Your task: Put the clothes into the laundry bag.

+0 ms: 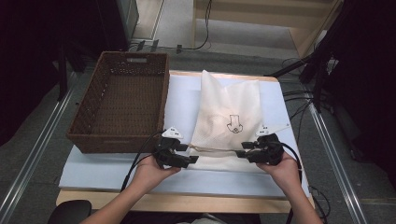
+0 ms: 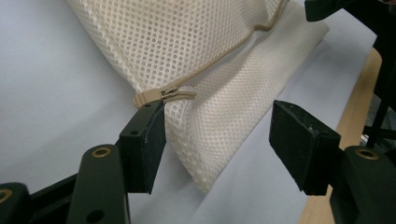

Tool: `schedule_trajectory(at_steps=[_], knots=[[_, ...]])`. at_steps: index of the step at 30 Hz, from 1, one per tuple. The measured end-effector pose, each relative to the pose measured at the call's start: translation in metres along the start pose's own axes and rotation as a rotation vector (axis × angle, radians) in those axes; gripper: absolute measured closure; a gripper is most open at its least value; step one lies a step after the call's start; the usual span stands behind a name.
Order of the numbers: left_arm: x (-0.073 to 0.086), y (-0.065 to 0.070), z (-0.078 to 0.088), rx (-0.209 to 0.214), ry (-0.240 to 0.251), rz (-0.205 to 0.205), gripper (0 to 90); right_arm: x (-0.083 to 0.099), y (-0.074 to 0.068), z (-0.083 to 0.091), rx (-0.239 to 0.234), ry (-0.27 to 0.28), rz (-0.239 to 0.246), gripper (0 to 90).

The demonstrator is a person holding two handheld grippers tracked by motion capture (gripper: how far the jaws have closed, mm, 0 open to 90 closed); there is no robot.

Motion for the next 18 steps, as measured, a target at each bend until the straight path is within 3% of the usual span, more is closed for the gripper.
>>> schedule_trajectory(at_steps=[4,12,14,18], knots=[[0.001,0.002,0.009,0.018,-0.012,-0.018,36.8,0.004,0.003,0.010,0.016,0.040,0.000,43.8],[0.011,0.000,0.020,0.002,-0.035,-0.048,36.7,0.014,0.018,0.024,0.068,0.076,-0.036,33.5],[0.012,-0.001,0.020,0.006,-0.026,-0.052,36.6,0.017,0.024,0.026,0.111,0.095,-0.051,31.8],[0.012,-0.004,0.018,0.009,-0.025,-0.064,36.0,0.020,0.034,0.025,0.138,0.107,-0.072,30.5]])
Point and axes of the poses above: each handheld gripper's, and its own axes: z roughly backward along the jaws, x roughly out of its underside, y roughly to its right, the point moved 4 cm from there along -z, roughly forward along the jaws, and after that the axes turned 8 degrees about x, right-handed, at the moved point
